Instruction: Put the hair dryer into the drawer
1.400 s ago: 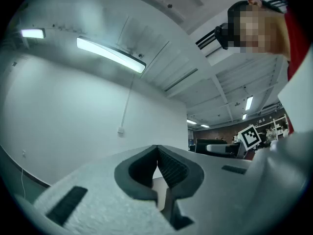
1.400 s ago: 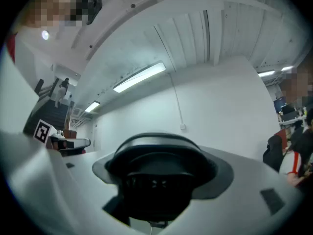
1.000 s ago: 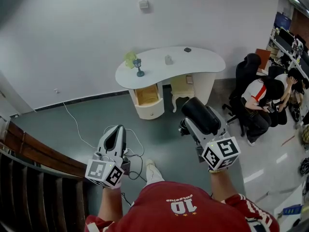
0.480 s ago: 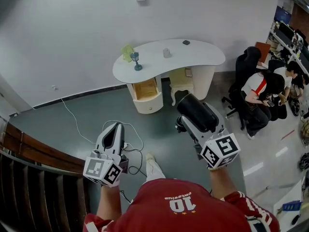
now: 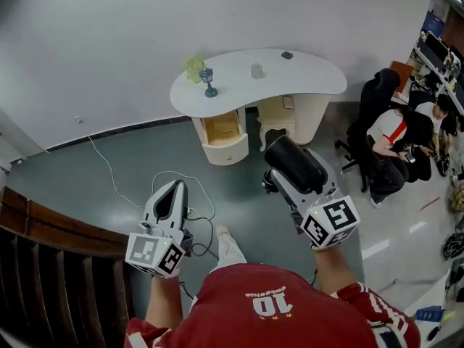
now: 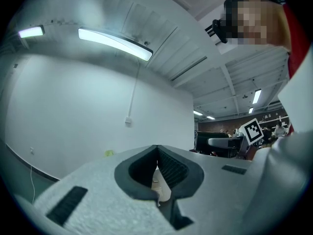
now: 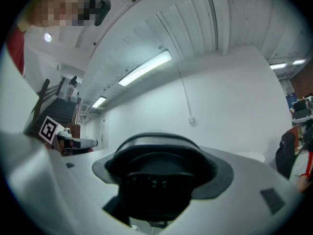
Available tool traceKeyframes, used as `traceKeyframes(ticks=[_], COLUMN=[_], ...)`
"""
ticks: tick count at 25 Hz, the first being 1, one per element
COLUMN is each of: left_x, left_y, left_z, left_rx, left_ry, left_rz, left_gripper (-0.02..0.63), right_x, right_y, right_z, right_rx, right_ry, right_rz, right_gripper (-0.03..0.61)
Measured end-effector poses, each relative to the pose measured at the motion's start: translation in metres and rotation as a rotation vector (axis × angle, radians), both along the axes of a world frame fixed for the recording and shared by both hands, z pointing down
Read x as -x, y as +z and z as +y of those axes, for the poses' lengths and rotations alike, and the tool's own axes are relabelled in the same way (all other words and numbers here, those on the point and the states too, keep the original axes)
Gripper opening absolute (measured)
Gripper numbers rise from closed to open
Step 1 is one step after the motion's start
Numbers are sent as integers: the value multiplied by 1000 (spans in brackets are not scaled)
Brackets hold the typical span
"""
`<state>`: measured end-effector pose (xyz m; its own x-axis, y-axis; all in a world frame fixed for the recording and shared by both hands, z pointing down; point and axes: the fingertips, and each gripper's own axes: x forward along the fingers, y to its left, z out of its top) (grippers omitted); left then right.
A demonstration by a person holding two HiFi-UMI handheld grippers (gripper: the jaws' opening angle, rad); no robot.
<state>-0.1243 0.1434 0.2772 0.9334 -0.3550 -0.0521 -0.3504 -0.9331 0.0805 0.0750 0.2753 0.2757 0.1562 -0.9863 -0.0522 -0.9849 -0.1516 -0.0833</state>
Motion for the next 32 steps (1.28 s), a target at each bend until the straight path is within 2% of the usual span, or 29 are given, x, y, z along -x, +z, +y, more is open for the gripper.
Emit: traceKeyframes(ticks=[8,14,21,32], left_x=[-25,-60,-76,-89], left_y=[18,17,27,59], left_z=[-89,-154,-225,-286], left_rx=[24,40,65,101], left_ry=[-14,31,74,143], left_rz=[14,24,29,25], left_gripper=[0,0,0,0], right_x=[-16,-35,-41,-42], right_y=[9,7,25,50], right_z=[-91,-157,-238,-310], right_rx=[27,41,93,117], right_ry=[-47,-47,-49,1], right_rz=[1,48,49,67], right_gripper=[365,365,365,365])
